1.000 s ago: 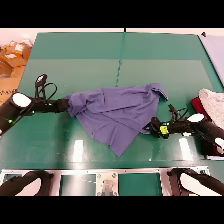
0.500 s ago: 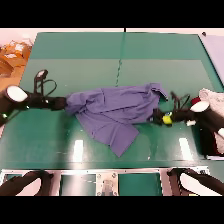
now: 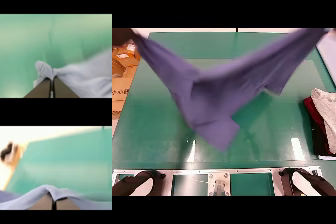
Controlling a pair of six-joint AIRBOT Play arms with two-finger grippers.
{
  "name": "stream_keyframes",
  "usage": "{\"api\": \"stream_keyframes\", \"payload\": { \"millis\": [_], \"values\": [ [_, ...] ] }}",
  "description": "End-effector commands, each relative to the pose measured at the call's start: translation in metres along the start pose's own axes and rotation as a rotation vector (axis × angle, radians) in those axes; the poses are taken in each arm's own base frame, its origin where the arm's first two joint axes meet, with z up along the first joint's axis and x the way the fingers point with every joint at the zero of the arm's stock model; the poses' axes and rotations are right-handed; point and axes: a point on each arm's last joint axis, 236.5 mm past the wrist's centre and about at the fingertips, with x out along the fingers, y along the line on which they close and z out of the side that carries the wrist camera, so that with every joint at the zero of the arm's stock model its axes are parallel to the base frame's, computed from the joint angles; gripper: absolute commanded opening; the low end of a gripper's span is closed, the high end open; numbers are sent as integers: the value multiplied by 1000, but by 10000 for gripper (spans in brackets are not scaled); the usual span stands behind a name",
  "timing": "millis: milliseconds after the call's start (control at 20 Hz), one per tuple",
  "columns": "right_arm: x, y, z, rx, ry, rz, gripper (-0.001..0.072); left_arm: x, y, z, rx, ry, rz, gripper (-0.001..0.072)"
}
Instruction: Fold the shirts.
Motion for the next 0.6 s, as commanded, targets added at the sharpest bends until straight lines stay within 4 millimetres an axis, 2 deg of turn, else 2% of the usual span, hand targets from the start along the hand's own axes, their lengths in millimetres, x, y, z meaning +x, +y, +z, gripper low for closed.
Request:
{"api": "stream_keyframes", "payload": {
  "millis": [0, 50, 150, 250, 300, 400, 500, 550],
  "values": [
    [-91, 67, 67, -111, -268, -16, 18, -149, -37, 97, 95, -434, 29, 22],
    [-107, 81, 72, -131, -308, -16, 18, -188, -47, 109, 112, -546, 32, 22],
    [-129, 101, 74, -169, -359, -10, 18, -255, -66, 111, 140, -699, 36, 22],
    [-143, 109, 71, -197, -387, -31, 17, -296, -78, 100, 162, -760, 42, 22],
    [-146, 107, 71, -207, -394, -54, 17, -306, -80, 94, 168, -768, 50, 22],
    [-147, 97, 70, -208, -387, -95, 17, -303, -74, 86, 148, -732, 67, 22],
    [-135, 83, 64, -178, -352, -106, 17, -273, -55, 77, 85, -637, 101, 22],
    [-125, 72, 59, -153, -324, -112, 17, -249, -43, 71, 46, -577, 114, 22]
  ]
}}
